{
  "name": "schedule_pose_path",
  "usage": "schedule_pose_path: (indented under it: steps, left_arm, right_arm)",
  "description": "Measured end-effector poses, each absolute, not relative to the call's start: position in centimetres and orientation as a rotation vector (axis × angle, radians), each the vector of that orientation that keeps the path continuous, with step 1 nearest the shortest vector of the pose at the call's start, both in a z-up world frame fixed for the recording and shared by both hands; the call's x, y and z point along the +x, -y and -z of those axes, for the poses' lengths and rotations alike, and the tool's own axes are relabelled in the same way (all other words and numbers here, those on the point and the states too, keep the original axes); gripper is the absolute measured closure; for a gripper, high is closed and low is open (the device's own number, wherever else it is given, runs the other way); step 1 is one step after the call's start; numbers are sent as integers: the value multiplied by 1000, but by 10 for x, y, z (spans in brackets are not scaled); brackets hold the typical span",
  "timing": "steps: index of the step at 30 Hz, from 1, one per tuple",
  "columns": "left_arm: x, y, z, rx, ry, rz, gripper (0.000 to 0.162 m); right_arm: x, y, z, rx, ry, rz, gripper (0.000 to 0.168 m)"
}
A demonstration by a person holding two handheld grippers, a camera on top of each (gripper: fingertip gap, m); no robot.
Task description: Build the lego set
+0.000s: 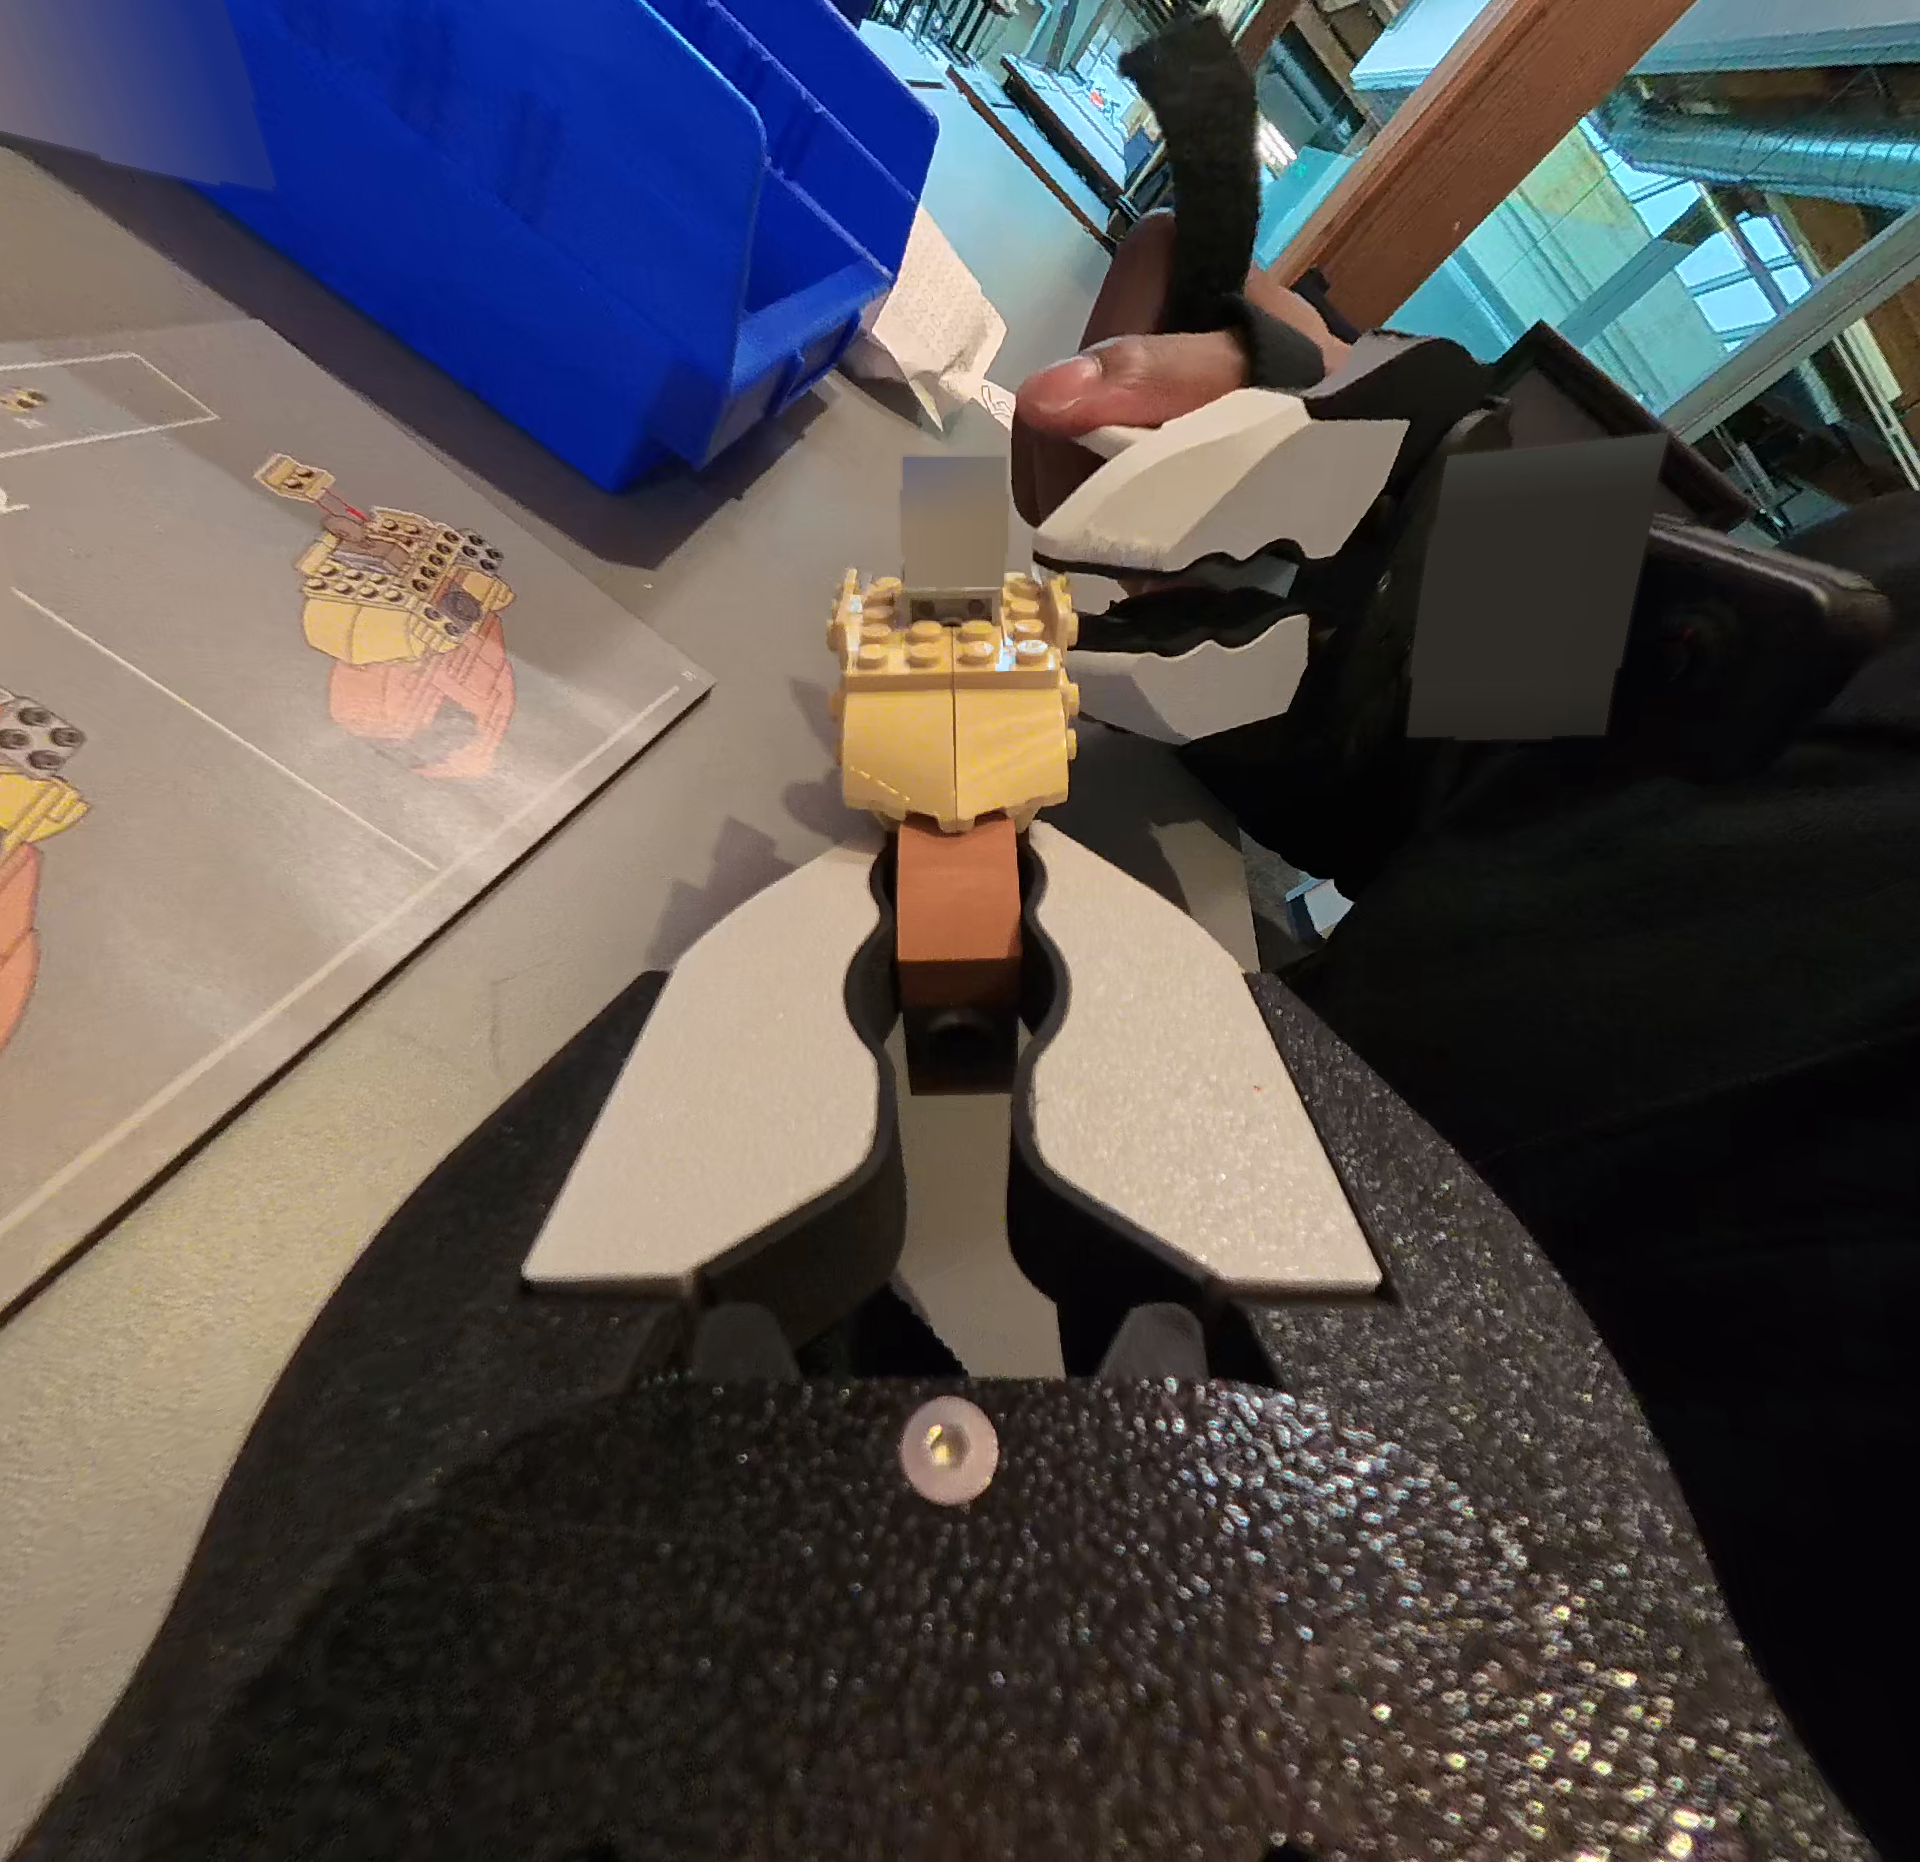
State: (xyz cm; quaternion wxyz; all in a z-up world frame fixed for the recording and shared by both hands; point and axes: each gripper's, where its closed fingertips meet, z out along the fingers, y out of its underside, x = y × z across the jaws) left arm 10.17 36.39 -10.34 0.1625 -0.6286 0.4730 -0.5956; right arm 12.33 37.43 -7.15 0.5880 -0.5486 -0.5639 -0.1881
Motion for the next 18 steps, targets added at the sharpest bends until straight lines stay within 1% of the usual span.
schedule_pose_path:
  steps: [18]
  left_arm:
    - [102, -359, 105, -1774, -1397, 1668, 144]
  right_arm:
    - [124, -370, 72, -1337, 1331, 347, 157]
